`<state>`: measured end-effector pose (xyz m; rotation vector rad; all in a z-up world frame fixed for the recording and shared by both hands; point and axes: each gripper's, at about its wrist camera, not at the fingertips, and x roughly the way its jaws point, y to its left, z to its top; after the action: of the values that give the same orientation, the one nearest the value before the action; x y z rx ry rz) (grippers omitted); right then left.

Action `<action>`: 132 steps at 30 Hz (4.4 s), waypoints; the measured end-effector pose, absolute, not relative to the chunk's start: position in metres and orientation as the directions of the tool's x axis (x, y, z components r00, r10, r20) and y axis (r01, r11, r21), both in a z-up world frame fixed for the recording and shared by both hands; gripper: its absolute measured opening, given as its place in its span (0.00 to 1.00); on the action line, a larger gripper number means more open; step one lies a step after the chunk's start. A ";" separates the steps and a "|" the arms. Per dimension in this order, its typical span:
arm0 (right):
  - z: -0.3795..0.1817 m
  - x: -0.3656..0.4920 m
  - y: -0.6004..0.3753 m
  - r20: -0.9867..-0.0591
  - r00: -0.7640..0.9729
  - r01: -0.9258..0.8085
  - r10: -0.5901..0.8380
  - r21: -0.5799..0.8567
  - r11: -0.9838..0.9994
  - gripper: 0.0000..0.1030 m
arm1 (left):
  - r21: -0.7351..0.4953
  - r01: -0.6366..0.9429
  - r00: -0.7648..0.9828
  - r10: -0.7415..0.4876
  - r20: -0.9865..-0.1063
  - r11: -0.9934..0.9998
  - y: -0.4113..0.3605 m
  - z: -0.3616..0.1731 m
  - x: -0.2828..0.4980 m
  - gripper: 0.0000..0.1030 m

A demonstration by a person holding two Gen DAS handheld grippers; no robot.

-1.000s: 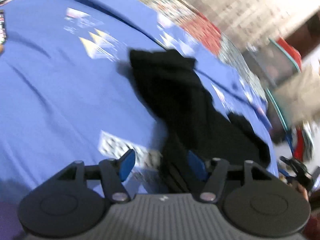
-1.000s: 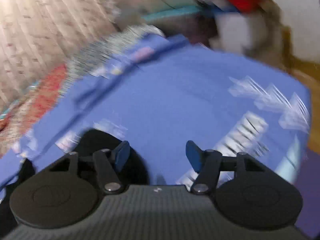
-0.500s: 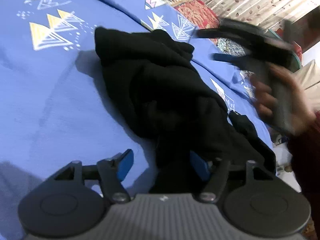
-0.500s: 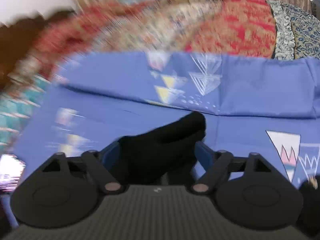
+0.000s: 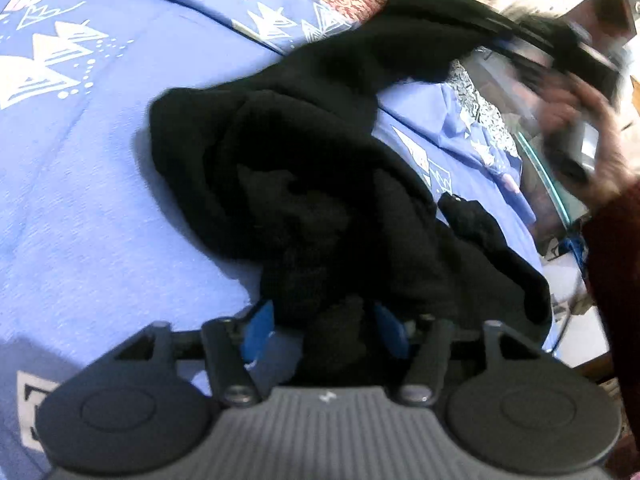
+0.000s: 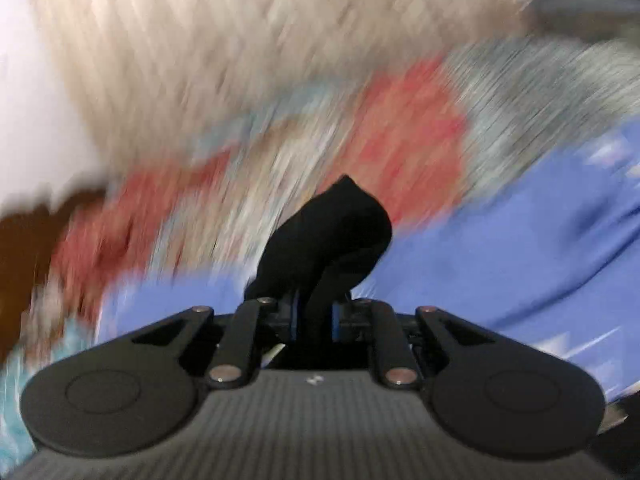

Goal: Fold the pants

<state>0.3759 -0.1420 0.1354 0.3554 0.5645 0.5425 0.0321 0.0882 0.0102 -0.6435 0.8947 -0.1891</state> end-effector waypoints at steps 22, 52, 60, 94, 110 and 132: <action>0.117 0.272 -0.220 -0.605 0.642 -0.478 0.472 0.166 0.862 0.72 | -0.563 -0.055 0.642 -0.403 -0.652 0.824 0.088 0.037 -0.021 0.78; 0.057 0.316 0.081 -0.625 0.338 -0.665 0.704 0.370 0.648 0.59 | -0.649 -0.396 0.807 -0.090 -0.583 0.650 0.233 0.015 -0.137 0.62; 0.062 0.245 0.138 -0.675 0.225 -0.796 0.703 0.289 0.531 0.86 | -0.801 -0.346 0.847 -0.203 -0.490 0.489 0.245 -0.007 -0.099 0.67; 0.078 0.232 -0.114 -0.527 0.535 -0.513 0.660 0.418 0.750 0.66 | -0.575 -0.481 0.826 0.121 -0.551 0.662 0.259 0.074 -0.161 0.36; 0.023 0.232 -0.342 -0.620 0.636 -0.101 0.459 0.523 0.846 0.63 | -0.431 -0.343 0.701 -0.078 -0.709 0.835 0.151 0.055 -0.041 0.42; 0.051 0.138 -0.456 -0.567 0.793 0.111 0.222 0.493 0.863 0.59 | -0.379 -0.394 0.608 -0.072 -0.791 0.837 0.150 0.032 -0.035 0.41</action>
<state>0.1381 -0.4563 0.0511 0.5358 0.6598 0.0629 -0.0348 0.1499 0.0317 -0.5660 0.9096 0.1984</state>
